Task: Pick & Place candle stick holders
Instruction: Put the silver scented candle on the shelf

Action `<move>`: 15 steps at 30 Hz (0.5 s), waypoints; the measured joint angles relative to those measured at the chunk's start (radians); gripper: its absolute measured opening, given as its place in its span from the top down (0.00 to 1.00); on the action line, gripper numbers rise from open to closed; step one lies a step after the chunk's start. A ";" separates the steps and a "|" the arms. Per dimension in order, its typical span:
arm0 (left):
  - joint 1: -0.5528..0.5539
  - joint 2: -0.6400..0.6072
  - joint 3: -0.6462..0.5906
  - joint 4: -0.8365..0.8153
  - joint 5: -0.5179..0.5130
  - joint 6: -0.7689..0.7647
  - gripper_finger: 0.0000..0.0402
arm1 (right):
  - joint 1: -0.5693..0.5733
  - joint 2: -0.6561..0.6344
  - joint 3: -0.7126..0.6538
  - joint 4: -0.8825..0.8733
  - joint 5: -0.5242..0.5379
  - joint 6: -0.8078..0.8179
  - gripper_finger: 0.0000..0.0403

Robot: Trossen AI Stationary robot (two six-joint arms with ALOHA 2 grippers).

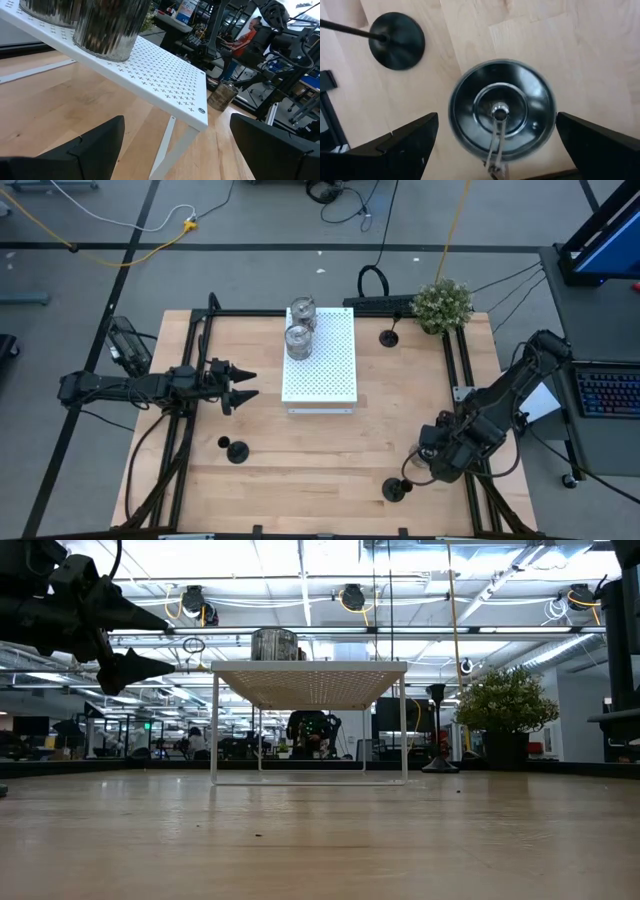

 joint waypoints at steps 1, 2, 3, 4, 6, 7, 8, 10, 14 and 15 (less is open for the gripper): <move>0.000 0.000 0.000 0.000 0.000 0.000 0.09 | 0.000 0.000 -0.006 0.010 0.000 -0.001 0.02; 0.000 0.000 0.000 0.000 0.000 0.000 0.09 | 0.001 0.000 -0.013 0.021 0.000 -0.003 0.02; 0.000 0.000 0.000 0.000 0.000 0.000 0.09 | 0.001 0.000 -0.020 0.035 0.001 -0.007 0.02; 0.000 0.000 0.000 0.000 0.000 0.000 0.09 | 0.001 0.000 -0.028 0.052 0.002 -0.011 0.02; 0.000 0.000 0.000 0.000 0.000 0.000 0.09 | 0.001 0.000 -0.042 0.078 0.001 -0.017 0.02; 0.000 0.000 0.000 0.000 0.000 0.000 0.09 | 0.001 0.000 -0.050 0.087 0.001 -0.017 0.02; 0.000 0.000 0.000 0.000 0.000 0.000 0.09 | 0.001 0.000 -0.059 0.092 0.001 -0.017 0.02; 0.000 0.000 0.000 0.000 0.000 0.000 0.09 | 0.001 0.000 -0.075 0.095 -0.001 -0.018 0.02; 0.000 0.000 0.000 0.000 0.000 0.000 0.09 | 0.001 0.000 -0.102 0.099 -0.003 -0.020 0.02; 0.000 0.000 0.000 0.000 0.000 0.000 0.09 | 0.001 0.000 -0.109 0.104 -0.003 -0.024 0.02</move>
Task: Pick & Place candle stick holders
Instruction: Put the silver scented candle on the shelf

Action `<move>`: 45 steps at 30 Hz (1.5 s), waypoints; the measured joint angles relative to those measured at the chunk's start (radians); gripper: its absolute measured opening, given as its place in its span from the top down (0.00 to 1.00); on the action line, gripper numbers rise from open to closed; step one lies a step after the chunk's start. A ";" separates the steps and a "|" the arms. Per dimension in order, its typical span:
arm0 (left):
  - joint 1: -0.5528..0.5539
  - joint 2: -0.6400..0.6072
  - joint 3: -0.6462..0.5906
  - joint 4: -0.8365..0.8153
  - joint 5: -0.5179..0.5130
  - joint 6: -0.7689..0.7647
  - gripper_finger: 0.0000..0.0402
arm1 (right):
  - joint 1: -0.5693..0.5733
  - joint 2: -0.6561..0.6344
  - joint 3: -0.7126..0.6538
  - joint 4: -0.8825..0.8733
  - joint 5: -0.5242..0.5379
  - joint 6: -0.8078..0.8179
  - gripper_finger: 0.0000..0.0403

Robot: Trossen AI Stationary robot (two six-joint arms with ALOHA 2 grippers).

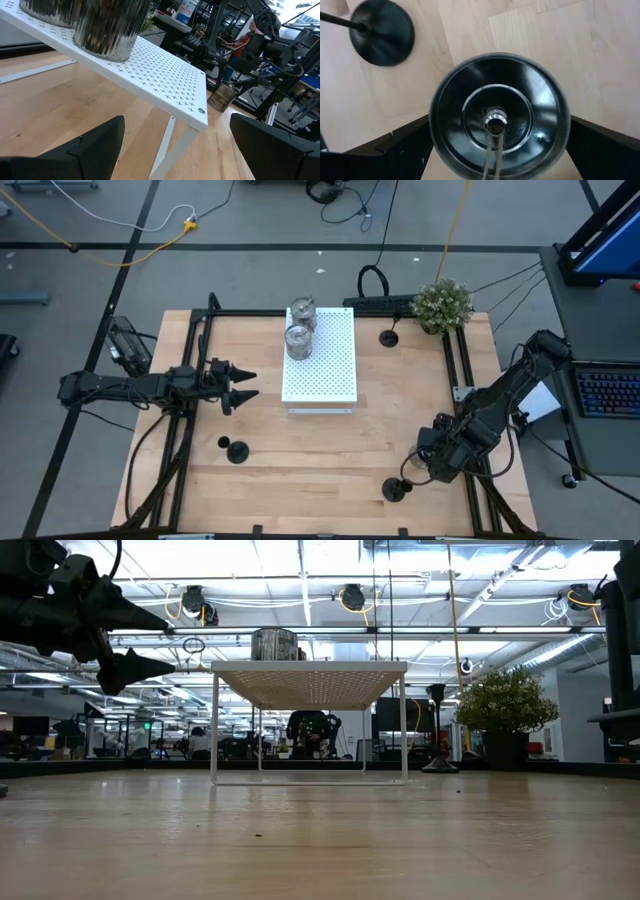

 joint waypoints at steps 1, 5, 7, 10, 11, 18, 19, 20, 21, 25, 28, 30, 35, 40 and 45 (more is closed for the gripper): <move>0.000 0.000 0.000 0.000 0.000 0.000 0.09 | 0.000 0.000 -0.007 0.007 0.000 -0.001 0.02; 0.000 0.000 0.000 0.000 0.000 0.000 0.09 | 0.000 0.000 -0.027 0.040 -0.001 -0.014 0.02; 0.000 0.000 0.000 0.000 0.000 0.000 0.09 | 0.000 0.000 -0.028 0.043 -0.001 -0.033 0.02; 0.000 0.000 0.000 0.000 0.000 0.000 0.09 | -0.011 0.000 -0.028 0.044 -0.001 -0.054 0.02; 0.000 0.000 0.000 0.000 0.000 0.000 0.09 | -0.015 0.000 -0.028 0.044 0.000 -0.059 0.02; 0.000 0.000 0.000 0.000 0.000 0.000 0.09 | -0.041 0.000 -0.028 0.074 0.005 -0.122 0.02; 0.000 0.000 0.000 0.000 0.000 0.000 0.09 | -0.046 0.000 -0.028 0.074 0.010 -0.129 0.02; 0.000 0.000 0.000 0.000 0.000 0.000 0.09 | -0.049 0.000 -0.028 0.074 0.024 -0.135 0.02; 0.000 0.000 0.000 0.000 0.000 0.000 0.09 | -0.051 0.000 -0.028 0.074 0.033 -0.136 0.02; 0.000 0.000 0.000 0.000 0.000 0.000 0.09 | -0.057 0.000 -0.029 0.069 0.053 -0.137 0.02; 0.000 0.000 0.000 0.000 0.000 0.000 0.09 | -0.058 0.000 -0.047 0.080 0.053 -0.159 0.02; 0.000 0.000 0.000 0.000 0.000 0.000 0.09 | -0.058 0.000 -0.072 0.100 0.051 -0.150 0.02; 0.000 0.000 0.000 0.000 0.000 0.000 0.09 | -0.058 0.001 -0.126 0.210 0.051 -0.134 0.02; 0.000 0.000 0.000 0.000 0.000 0.000 0.09 | -0.074 0.001 -0.143 0.234 0.052 -0.143 0.02; 0.000 0.000 0.000 0.000 0.000 0.000 0.09 | -0.076 0.001 -0.156 0.235 0.051 -0.134 0.02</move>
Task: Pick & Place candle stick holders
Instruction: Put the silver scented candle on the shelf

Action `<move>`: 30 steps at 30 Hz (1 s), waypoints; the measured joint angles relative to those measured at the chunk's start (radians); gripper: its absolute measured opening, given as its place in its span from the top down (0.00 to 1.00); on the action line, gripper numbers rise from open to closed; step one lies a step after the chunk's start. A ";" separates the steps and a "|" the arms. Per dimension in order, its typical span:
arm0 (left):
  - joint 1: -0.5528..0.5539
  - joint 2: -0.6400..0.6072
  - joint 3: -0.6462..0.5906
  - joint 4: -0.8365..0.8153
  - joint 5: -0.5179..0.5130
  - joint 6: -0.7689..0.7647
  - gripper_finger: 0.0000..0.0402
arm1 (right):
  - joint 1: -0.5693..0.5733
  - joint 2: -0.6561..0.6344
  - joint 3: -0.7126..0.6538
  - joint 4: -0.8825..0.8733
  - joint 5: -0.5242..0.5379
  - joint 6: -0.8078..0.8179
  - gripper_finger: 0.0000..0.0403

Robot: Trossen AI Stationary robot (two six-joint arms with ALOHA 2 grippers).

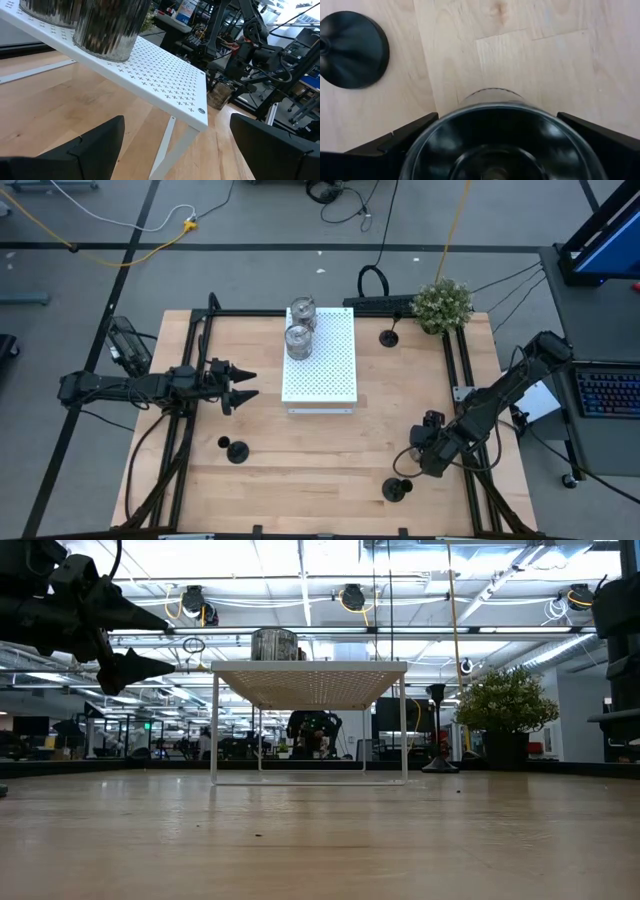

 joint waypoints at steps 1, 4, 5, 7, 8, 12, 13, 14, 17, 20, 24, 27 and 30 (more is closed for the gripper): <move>0.000 0.000 0.000 0.000 0.000 0.000 0.09 | 0.000 0.000 -0.001 -0.001 0.000 0.001 0.03; 0.000 0.000 0.000 0.000 0.000 0.000 0.09 | 0.000 0.000 -0.003 -0.007 -0.001 0.020 0.08; 0.000 0.000 0.000 0.000 0.000 0.000 0.09 | 0.000 0.000 -0.003 -0.009 0.000 0.025 0.10; 0.000 0.000 0.000 0.000 0.000 0.000 0.09 | 0.000 0.000 -0.003 -0.010 0.002 0.026 0.15; 0.000 0.000 0.000 0.000 0.000 0.000 0.09 | 0.000 0.000 -0.003 -0.012 0.002 0.026 0.16; 0.000 0.000 0.000 0.000 0.000 0.000 0.09 | -0.001 0.000 -0.003 -0.013 0.001 0.028 0.19; 0.000 0.000 0.000 0.000 0.000 0.000 0.09 | 0.000 0.000 -0.003 -0.012 0.002 0.028 0.20; 0.000 0.000 0.000 0.000 0.000 0.000 0.09 | 0.000 0.000 -0.003 -0.012 0.002 0.028 0.20; 0.000 0.000 0.000 0.000 0.000 0.000 0.09 | 0.000 0.000 -0.003 -0.013 0.002 0.028 0.20; 0.000 0.000 0.000 0.000 0.000 0.000 0.09 | -0.001 0.000 -0.003 -0.013 -0.008 0.028 0.21; 0.000 0.000 0.000 0.000 0.000 0.000 0.09 | -0.001 -0.001 -0.003 -0.013 -0.023 0.028 0.21; 0.000 0.000 0.000 0.000 0.000 0.000 0.09 | 0.005 -0.001 -0.003 -0.014 -0.026 0.028 0.13; 0.000 0.000 0.000 0.000 0.000 0.000 0.09 | 0.019 -0.001 -0.003 -0.013 -0.026 0.023 0.05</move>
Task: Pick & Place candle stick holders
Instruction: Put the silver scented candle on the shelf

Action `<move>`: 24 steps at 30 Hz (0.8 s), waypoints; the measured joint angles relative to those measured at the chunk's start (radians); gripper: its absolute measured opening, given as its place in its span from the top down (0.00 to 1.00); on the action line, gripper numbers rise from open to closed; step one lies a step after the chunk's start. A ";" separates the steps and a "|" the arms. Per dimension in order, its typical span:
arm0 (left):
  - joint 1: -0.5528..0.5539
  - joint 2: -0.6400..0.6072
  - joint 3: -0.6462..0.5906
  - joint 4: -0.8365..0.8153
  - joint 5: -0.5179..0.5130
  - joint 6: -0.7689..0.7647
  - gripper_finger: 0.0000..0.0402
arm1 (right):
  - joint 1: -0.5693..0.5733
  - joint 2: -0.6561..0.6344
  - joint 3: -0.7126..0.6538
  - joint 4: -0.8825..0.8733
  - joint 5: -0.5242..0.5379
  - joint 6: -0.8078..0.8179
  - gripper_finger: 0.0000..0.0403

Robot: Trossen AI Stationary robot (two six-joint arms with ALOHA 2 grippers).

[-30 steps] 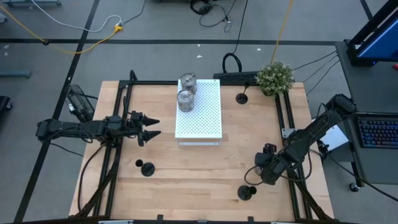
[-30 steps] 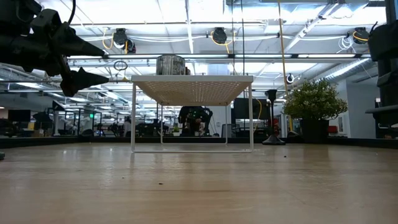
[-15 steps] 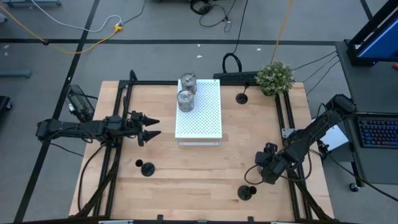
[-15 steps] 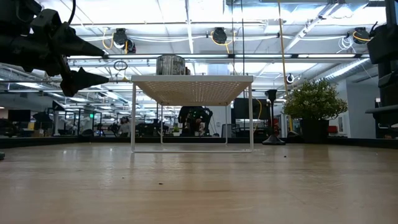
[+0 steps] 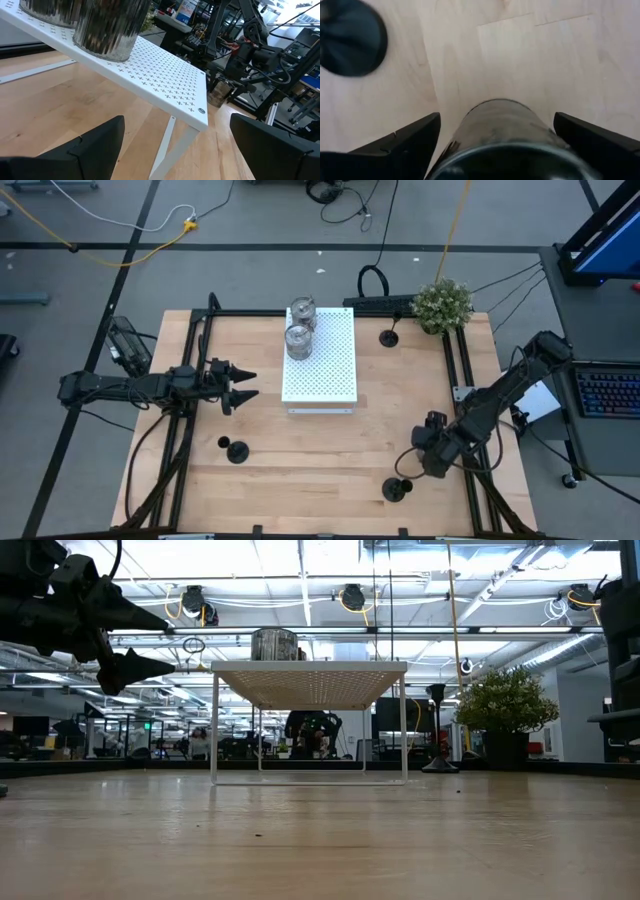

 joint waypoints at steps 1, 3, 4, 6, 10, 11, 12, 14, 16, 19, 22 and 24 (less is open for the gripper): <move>0.000 0.000 0.000 0.000 0.000 0.000 0.09 | 0.005 0.000 0.000 0.000 0.000 -0.013 0.07; 0.000 0.000 0.000 0.000 0.000 0.000 0.09 | 0.018 0.000 0.000 -0.003 0.001 -0.029 0.11; 0.000 0.000 0.000 0.000 0.000 0.000 0.09 | 0.023 0.000 0.000 -0.004 0.001 -0.029 0.13; 0.000 0.000 0.000 0.000 0.000 0.000 0.09 | 0.034 0.000 0.000 -0.011 -0.001 -0.029 0.15; 0.000 0.000 0.000 0.000 0.000 0.000 0.09 | 0.046 0.000 -0.002 -0.025 -0.003 -0.029 0.15; 0.000 0.000 0.000 0.000 0.000 0.000 0.09 | 0.051 0.000 -0.005 -0.025 -0.003 -0.028 0.15; 0.000 0.000 0.000 0.000 0.000 0.000 0.09 | 0.057 0.000 -0.008 -0.025 -0.002 -0.021 0.14; 0.000 0.000 0.000 0.000 0.000 0.000 0.09 | 0.070 0.000 -0.016 -0.025 -0.004 -0.005 0.13; 0.000 0.000 0.000 0.000 0.000 0.000 0.09 | 0.082 0.000 -0.023 -0.025 -0.013 0.009 0.12; 0.000 0.000 0.000 0.000 0.000 0.000 0.09 | 0.093 0.000 -0.030 -0.025 -0.043 0.013 0.12; 0.000 0.000 0.000 0.000 0.000 0.000 0.09 | 0.100 0.000 -0.037 -0.025 -0.061 0.018 0.12; 0.000 0.000 0.000 0.000 0.000 0.000 0.09 | 0.106 0.000 -0.043 -0.025 -0.078 0.031 0.12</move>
